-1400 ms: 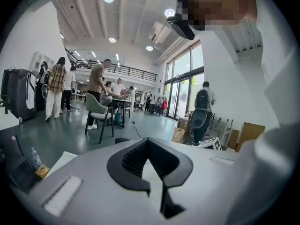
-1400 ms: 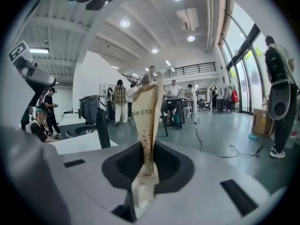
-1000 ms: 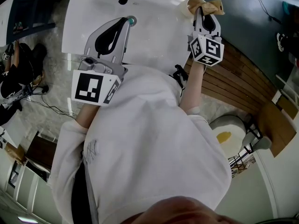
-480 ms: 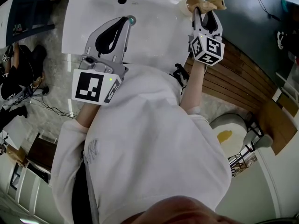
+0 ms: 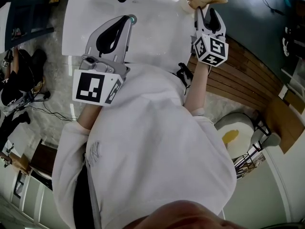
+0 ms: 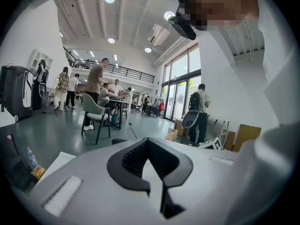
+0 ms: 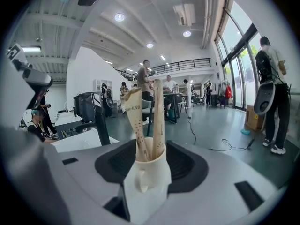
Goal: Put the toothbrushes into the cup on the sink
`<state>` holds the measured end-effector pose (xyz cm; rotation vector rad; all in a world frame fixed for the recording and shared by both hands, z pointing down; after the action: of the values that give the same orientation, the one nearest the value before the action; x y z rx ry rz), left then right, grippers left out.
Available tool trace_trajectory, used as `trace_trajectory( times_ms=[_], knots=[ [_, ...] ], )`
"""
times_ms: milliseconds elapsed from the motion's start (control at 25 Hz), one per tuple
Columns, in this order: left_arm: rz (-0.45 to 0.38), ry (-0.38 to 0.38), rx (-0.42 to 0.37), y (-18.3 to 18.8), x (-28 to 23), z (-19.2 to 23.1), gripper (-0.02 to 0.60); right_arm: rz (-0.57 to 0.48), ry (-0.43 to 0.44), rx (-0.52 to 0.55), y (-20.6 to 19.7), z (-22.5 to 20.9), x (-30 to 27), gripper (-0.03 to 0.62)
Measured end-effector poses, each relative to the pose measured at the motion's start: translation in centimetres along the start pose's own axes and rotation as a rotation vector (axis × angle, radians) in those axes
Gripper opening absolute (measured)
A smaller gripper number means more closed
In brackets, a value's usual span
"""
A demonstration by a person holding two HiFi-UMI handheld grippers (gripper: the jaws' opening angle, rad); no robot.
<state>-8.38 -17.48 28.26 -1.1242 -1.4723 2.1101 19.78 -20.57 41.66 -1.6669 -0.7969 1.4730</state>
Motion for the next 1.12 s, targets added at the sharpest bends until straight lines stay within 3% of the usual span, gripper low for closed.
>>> trace_trajectory(
  times_ms=[560,800,960,1120],
  knots=[
    [-0.022,-0.037,0.002,0.1,0.7,0.2,0.001,-0.046,0.0,-0.03,3.1,1.4,3.3,0.166],
    [-0.045,-0.047,0.005,0.5,1.6,0.2,0.002,-0.073,-0.012,-0.036,4.9,2.4,6.2,0.081],
    [-0.069,-0.048,0.005,0.8,2.9,-1.7,0.002,-0.123,-0.011,-0.021,6.7,2.0,10.0,0.057],
    [-0.072,-0.064,0.02,0.6,3.2,-0.5,0.002,-0.175,-0.034,-0.011,8.8,3.1,11.8,0.043]
  ],
)
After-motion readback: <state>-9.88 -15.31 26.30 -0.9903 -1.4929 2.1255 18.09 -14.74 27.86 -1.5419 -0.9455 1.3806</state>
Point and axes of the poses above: the fingertips, and each gripper's own axes: x backward along the fingers, z to its left, y out of its top, the point moved 6 cm from there along x, backward along the fingers, and after that the axes turned 11 degrees about z, right-handed, at the moved point
